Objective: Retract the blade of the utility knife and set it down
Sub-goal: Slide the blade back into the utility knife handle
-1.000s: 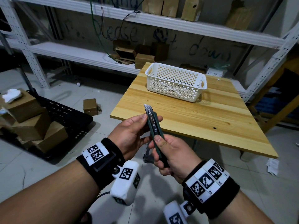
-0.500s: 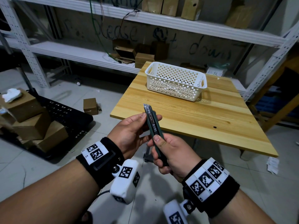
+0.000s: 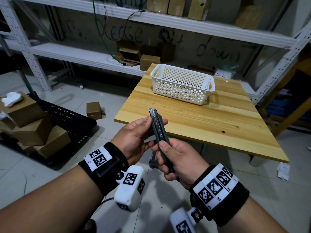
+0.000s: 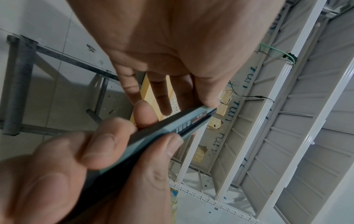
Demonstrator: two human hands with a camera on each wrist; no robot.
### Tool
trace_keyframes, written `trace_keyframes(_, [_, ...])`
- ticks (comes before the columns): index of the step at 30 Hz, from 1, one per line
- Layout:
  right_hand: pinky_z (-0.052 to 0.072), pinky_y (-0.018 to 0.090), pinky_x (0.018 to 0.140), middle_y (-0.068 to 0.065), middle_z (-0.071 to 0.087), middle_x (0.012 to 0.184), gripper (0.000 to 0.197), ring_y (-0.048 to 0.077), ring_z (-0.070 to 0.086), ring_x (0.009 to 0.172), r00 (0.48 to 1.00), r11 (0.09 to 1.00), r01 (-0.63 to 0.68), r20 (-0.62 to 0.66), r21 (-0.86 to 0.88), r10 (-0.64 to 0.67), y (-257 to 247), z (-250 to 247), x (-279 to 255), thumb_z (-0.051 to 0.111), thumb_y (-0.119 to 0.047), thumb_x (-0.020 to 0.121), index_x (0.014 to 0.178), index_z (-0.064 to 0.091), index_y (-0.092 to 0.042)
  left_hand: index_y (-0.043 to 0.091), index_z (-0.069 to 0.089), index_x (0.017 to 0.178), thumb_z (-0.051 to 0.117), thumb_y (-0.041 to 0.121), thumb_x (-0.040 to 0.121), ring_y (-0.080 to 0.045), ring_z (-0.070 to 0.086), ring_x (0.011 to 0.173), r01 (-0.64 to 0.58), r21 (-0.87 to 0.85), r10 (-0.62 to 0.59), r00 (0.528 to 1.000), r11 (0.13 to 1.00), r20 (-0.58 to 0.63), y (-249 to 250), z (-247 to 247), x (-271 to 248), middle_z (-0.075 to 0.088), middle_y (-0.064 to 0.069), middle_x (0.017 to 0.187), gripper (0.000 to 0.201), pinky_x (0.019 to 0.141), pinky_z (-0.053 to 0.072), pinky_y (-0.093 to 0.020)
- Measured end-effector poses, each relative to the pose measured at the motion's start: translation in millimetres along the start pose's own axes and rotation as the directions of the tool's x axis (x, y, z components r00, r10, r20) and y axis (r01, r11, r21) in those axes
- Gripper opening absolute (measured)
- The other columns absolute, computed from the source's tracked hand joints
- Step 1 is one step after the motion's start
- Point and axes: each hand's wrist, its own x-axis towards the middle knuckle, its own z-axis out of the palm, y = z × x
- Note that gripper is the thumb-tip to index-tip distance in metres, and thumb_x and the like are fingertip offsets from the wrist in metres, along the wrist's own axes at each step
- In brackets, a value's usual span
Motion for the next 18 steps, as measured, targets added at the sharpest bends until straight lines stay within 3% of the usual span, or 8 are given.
trace_keyframes(13, [0.028, 0.019, 0.037, 0.005, 0.053, 0.066, 0.022, 0.014, 0.044, 0.047, 1.0, 1.0, -0.009, 0.012, 0.027, 0.009, -1.1, 2.1, -0.6, 0.045, -0.024, 0.106, 0.106, 0.058, -0.006, 0.008, 0.069, 0.123, 0.049, 0.024, 0.107, -0.014, 0.076, 0.082, 0.011, 0.033, -0.011, 1.0, 0.999, -0.02, 0.1, -2.0, 1.6, 0.077, -0.012, 0.124, 0.03, 0.059, 0.056, -0.028])
trace_keyframes(18, [0.028, 0.02, 0.037, 0.005, 0.053, 0.066, 0.022, 0.014, 0.044, 0.048, 1.0, 1.0, -0.009, 0.012, 0.028, 0.008, -0.7, 2.5, -0.3, 0.045, -0.021, 0.106, 0.11, 0.057, -0.003, 0.01, 0.069, 0.122, 0.049, 0.027, 0.106, -0.014, 0.076, 0.086, 0.009, 0.06, -0.007, 1.0, 0.998, -0.028, -0.5, -2.5, 3.1, 0.078, -0.01, 0.122, 0.03, 0.069, 0.055, -0.033])
